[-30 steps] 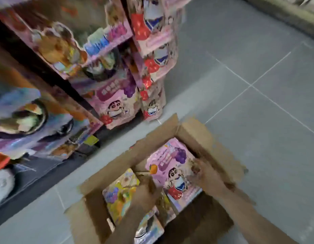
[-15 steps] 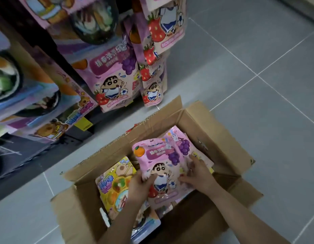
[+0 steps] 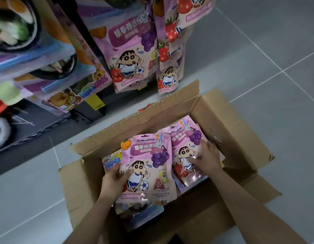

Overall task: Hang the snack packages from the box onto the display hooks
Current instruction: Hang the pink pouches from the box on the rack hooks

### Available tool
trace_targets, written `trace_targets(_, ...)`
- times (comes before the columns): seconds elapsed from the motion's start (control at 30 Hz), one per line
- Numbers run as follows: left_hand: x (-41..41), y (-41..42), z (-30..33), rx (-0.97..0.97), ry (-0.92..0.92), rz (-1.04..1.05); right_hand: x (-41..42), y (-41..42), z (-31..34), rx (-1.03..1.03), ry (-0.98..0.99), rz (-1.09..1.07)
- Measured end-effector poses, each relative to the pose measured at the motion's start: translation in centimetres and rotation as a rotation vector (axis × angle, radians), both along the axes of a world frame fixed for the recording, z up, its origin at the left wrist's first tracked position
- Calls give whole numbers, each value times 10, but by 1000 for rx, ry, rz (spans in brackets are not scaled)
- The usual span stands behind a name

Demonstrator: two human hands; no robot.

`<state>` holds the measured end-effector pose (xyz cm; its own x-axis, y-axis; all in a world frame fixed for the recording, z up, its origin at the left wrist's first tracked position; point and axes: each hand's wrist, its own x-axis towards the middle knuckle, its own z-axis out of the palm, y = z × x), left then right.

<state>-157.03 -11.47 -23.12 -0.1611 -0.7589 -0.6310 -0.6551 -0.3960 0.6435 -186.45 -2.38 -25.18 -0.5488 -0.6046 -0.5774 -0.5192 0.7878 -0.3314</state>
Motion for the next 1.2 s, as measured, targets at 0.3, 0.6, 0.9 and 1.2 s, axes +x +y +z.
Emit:
trace_targets(0.3,-3,-7,2,65,74,26,13,-2,3,32,37,-124)
trace_targets(0.6,-4,4,27,103,153,106,19,5,36,-208,-85,-207)
trace_targets(0.9,-17,0,192,-7,138,55,-13,29,220,-359,-187,-337)
trace_targets(1.2,-55,-30,429,-148,193,-73,-56,70,473,-483,-278,-377)
